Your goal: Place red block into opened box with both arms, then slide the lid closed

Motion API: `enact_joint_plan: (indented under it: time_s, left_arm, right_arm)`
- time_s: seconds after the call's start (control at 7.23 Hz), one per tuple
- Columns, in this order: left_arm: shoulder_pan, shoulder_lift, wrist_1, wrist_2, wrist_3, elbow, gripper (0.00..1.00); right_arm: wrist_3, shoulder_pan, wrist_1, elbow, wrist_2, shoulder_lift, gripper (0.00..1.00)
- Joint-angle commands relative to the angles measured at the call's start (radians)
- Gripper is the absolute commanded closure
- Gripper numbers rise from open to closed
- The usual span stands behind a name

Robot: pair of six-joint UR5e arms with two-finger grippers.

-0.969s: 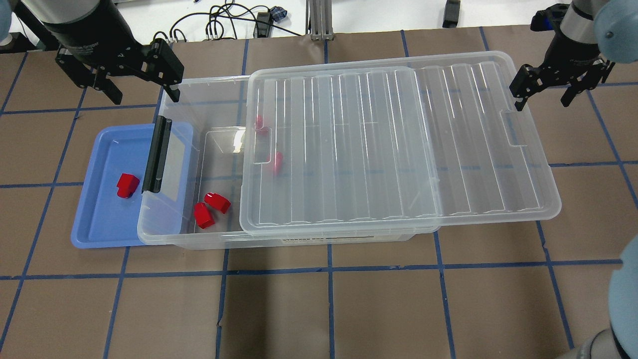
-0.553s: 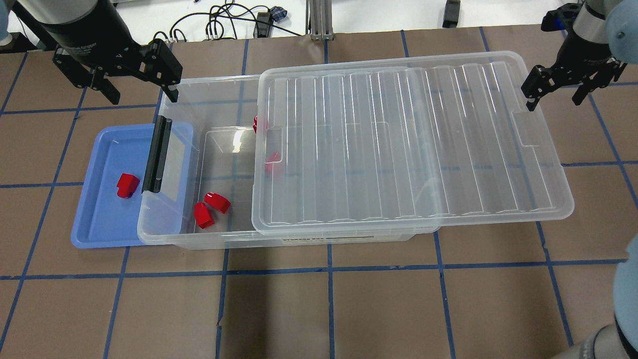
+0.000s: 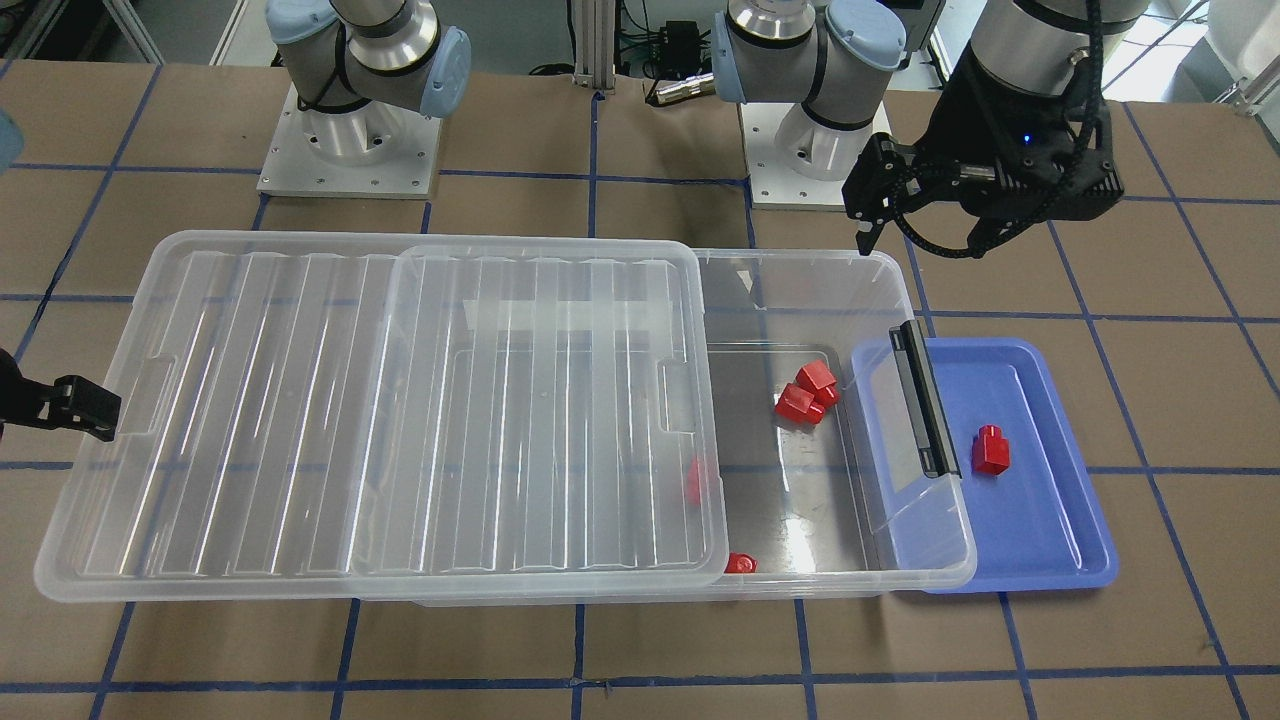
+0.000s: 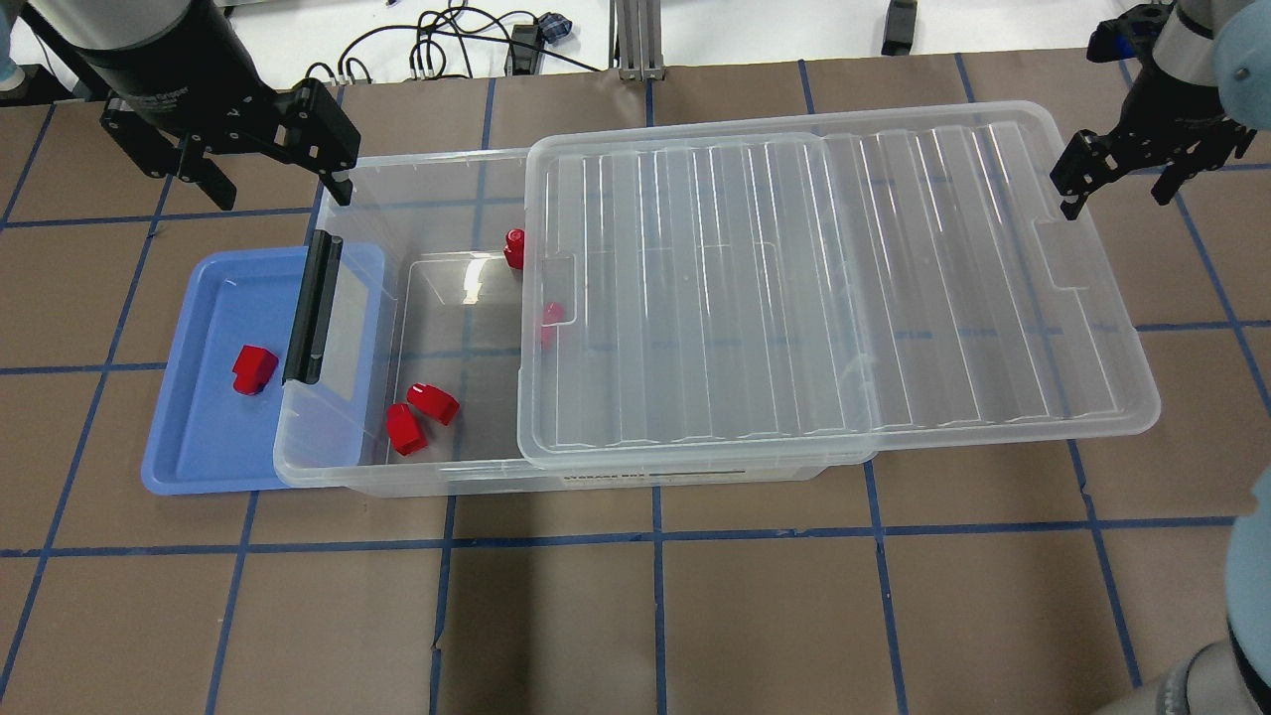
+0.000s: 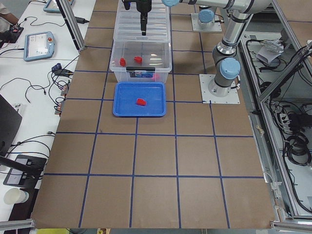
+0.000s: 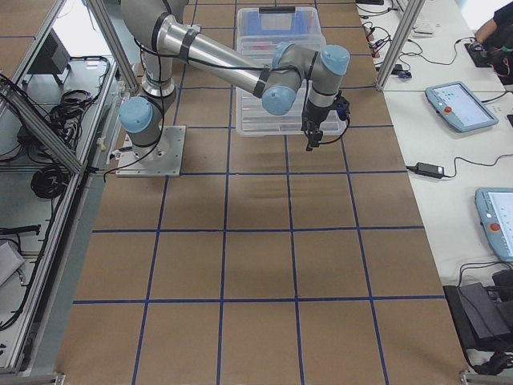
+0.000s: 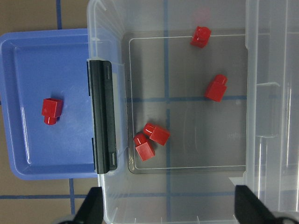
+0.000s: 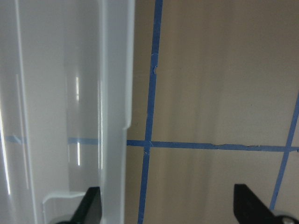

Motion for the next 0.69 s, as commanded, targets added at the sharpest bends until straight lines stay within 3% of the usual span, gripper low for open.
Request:
enact_joint_plan:
  time_s: [0.0,0.55]
  left_arm:
    - [0.047,-0.004,-0.014,0.001,0.039,-0.006,0.00]
    - [0.127,-0.027,0.023,0.001,0.184,-0.049,0.00]
  right_arm:
    - [-0.001,-0.003,0.000,-0.002,-0.003,-0.001,0.00]
    - [0.035,0.008,0.058,-0.007,0.011,-0.084,0.00]
